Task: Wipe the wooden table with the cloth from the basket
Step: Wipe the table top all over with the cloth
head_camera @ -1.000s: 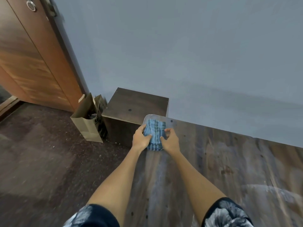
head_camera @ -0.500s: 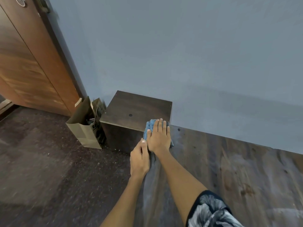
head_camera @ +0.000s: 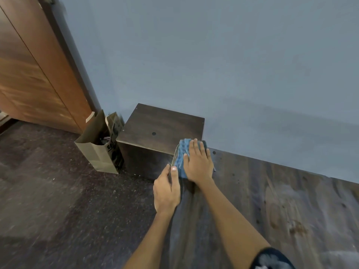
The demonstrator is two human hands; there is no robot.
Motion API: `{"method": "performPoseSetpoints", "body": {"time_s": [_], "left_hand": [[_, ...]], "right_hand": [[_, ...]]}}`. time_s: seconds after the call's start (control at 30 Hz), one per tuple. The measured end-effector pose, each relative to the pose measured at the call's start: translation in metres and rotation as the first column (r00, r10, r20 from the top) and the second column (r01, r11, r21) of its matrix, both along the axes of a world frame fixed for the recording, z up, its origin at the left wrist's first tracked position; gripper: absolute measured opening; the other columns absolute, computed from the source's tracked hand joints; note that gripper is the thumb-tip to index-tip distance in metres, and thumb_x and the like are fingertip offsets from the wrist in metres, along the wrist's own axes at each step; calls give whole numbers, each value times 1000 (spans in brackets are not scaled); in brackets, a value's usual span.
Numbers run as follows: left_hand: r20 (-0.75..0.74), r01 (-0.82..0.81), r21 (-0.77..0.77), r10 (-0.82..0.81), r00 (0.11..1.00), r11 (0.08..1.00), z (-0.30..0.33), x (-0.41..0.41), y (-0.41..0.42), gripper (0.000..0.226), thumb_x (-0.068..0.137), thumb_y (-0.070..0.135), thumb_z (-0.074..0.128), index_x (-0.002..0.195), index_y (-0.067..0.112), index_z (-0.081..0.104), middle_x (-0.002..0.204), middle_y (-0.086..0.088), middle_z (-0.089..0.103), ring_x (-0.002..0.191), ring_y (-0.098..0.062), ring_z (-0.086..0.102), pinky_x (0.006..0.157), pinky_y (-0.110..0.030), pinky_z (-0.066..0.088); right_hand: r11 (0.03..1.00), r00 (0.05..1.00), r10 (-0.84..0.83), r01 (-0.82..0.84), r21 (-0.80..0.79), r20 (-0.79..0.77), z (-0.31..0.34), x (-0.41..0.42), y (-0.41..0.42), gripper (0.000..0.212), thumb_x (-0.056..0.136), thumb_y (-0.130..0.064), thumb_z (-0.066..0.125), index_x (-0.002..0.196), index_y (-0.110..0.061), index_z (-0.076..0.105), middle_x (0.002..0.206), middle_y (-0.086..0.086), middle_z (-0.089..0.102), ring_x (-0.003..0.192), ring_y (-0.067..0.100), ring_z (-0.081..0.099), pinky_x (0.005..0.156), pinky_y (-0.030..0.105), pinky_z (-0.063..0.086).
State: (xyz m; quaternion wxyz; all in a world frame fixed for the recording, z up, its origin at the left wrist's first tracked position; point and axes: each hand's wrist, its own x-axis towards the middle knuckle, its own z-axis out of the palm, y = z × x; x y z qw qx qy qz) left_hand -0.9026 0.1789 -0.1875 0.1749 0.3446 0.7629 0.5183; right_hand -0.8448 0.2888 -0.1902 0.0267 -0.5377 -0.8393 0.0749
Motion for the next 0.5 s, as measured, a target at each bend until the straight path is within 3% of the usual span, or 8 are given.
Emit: {"method": "performPoseSetpoints", "body": {"time_s": [0.1, 0.17, 0.27, 0.33, 0.4, 0.5], "left_hand": [[-5, 3, -4, -3, 1000, 1000, -6, -2, -1, 76, 86, 68, 17, 109, 10, 61, 94, -9, 68, 89, -22, 64, 78, -40, 51], [-7, 0, 2, 0, 1000, 1000, -5, -3, -2, 77, 85, 68, 17, 113, 10, 59, 86, -7, 68, 82, -21, 64, 74, -38, 50], [-11, 4, 21, -4, 1000, 1000, -2, -3, -2, 68, 87, 60, 19, 116, 12, 58, 76, 2, 65, 72, -13, 63, 71, -36, 51], [5, -19, 35, 19, 1000, 999, -2, -2, -2, 67, 88, 57, 19, 106, 7, 59, 70, -4, 64, 69, -16, 62, 70, -35, 50], [4, -40, 31, 39, 999, 999, -2, 0, -2, 70, 88, 57, 19, 105, 3, 59, 78, -12, 67, 74, -17, 62, 74, -34, 49], [25, -31, 7, 31, 999, 999, -2, 0, -2, 81, 83, 65, 17, 124, 4, 52, 87, -21, 68, 75, -27, 65, 74, -42, 51]], "right_hand": [[1000, 1000, 9, -9, -12, 10, 2, -20, 6, 55, 101, -37, 20, 149, -13, 7, 158, 5, 7, 145, 21, 3, 117, 37, 0], [982, 982, 189, -189, -8, 3, 3, -12, 1, 56, 100, -39, 16, 149, -14, 8, 158, 4, 8, 145, 20, 4, 116, 35, 0], [901, 901, 434, -434, 25, -16, 0, 26, -28, 71, 91, -52, -6, 149, -15, 12, 157, 2, 13, 145, 16, 1, 115, 32, -5], [934, 935, 354, -353, 58, -8, -5, 50, -30, 72, 91, -54, -10, 149, -17, 11, 157, -1, 12, 144, 13, -1, 114, 33, -7], [989, 990, 137, -138, 49, 17, -6, 52, -16, 62, 95, -45, 3, 150, -17, 8, 158, 0, 10, 145, 15, 2, 115, 33, -5], [995, 994, -104, 104, 11, 15, -1, 20, 9, 57, 99, -36, 21, 149, -12, 8, 158, 6, 9, 145, 22, 4, 116, 39, 0]]}}
